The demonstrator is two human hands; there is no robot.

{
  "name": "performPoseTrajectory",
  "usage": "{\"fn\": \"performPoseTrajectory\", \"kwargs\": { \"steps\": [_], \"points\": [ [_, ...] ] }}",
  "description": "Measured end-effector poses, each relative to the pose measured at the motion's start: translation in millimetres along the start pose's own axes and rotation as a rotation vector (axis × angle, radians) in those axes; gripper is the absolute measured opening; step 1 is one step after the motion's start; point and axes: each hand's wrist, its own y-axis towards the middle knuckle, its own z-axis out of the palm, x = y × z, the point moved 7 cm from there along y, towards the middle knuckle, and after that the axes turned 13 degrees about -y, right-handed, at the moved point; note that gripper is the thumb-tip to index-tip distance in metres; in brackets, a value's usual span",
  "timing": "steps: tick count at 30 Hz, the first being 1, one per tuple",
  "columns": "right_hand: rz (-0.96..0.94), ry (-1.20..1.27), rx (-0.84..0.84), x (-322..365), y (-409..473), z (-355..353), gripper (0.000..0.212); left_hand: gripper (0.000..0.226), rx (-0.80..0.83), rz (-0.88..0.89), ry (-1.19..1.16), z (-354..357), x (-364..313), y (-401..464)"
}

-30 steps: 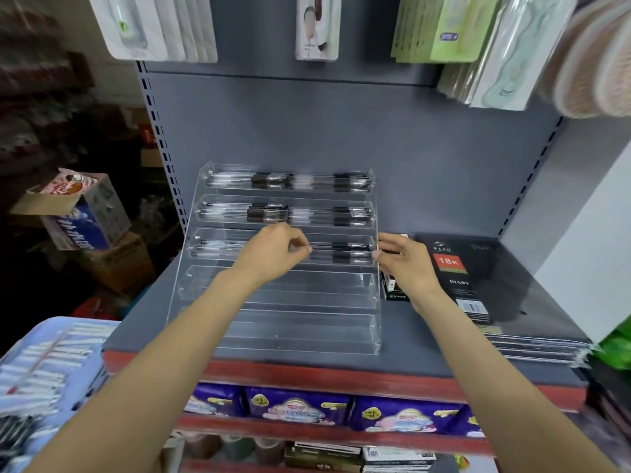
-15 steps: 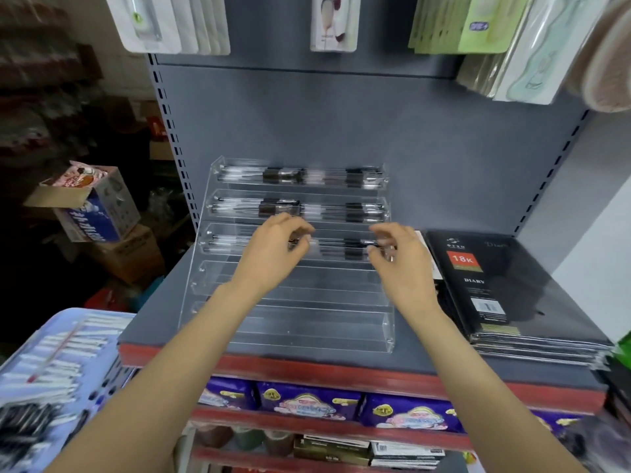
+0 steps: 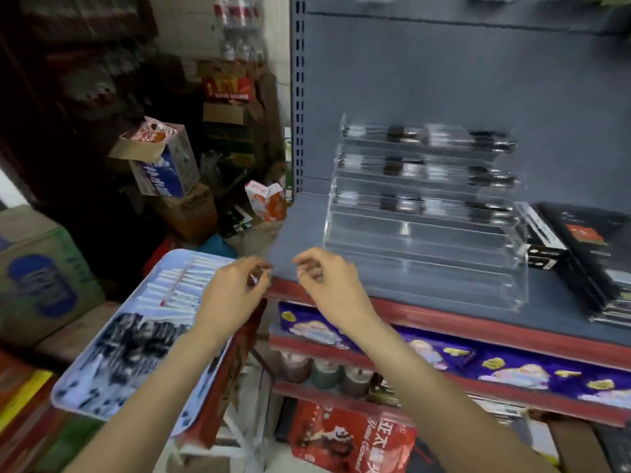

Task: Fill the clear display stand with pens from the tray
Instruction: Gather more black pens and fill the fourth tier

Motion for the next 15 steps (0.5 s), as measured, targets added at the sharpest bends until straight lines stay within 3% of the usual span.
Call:
{"fn": "performPoseTrajectory", "kwargs": {
  "steps": [7,10,15],
  "points": [
    [0.068,-0.046,0.179,56,-15,159,0.023,0.021,0.124,-0.260,0.036,-73,158,-62],
    [0.194,-0.102,0.296,49,-22,212,0.031,0.024,0.274,-0.257,0.104,-73,199,-81],
    [0.361,-0.283,0.430,31,-32,264,0.041,0.056,0.442,-0.116,0.210,-66,220,-104]
  ]
}}
